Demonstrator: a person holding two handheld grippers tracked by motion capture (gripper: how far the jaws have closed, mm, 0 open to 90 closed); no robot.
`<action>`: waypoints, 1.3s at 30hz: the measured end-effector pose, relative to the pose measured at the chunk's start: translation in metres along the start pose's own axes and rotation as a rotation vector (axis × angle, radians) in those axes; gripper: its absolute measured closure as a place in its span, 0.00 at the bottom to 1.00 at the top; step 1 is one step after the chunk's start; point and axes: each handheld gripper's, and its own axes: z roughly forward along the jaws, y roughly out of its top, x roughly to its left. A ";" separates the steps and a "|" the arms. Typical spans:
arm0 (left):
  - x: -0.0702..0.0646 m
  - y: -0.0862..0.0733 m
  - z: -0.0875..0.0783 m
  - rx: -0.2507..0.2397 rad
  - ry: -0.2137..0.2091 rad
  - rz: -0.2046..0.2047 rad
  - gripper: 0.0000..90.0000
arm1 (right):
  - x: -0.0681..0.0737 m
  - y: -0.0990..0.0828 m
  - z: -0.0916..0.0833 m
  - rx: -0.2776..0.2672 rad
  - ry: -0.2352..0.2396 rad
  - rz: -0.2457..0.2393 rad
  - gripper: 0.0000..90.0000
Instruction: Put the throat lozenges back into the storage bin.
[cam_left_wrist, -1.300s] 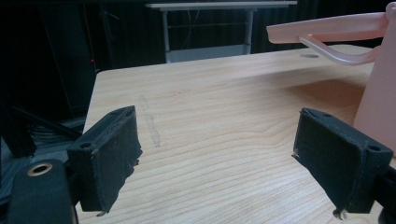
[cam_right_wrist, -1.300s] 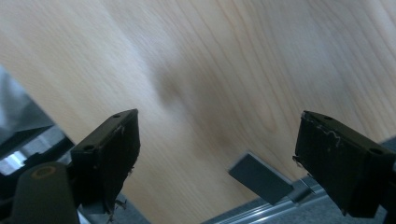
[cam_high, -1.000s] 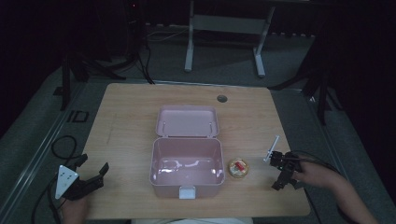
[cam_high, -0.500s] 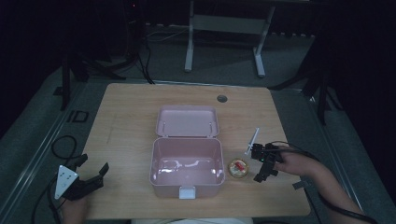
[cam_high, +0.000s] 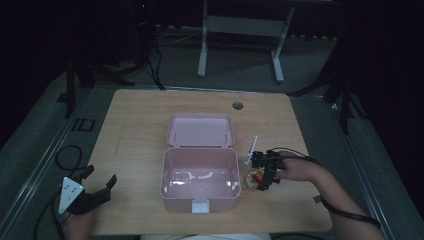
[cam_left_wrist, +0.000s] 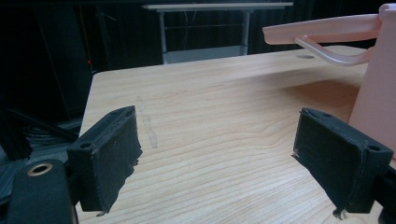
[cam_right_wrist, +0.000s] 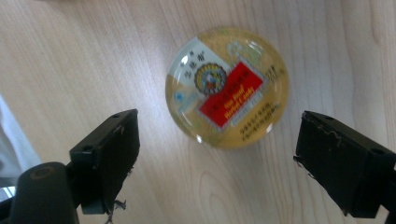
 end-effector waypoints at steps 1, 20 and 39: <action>0.000 0.000 0.000 0.000 -0.001 0.000 0.16 | 0.000 0.002 0.002 0.002 0.002 0.000 0.15; -0.001 0.000 0.001 0.004 -0.005 0.003 0.16 | -0.007 0.015 0.036 0.052 -0.004 0.002 0.21; -0.001 0.000 0.001 0.006 -0.003 0.003 0.16 | 0.004 0.001 0.000 0.112 0.033 -0.029 0.22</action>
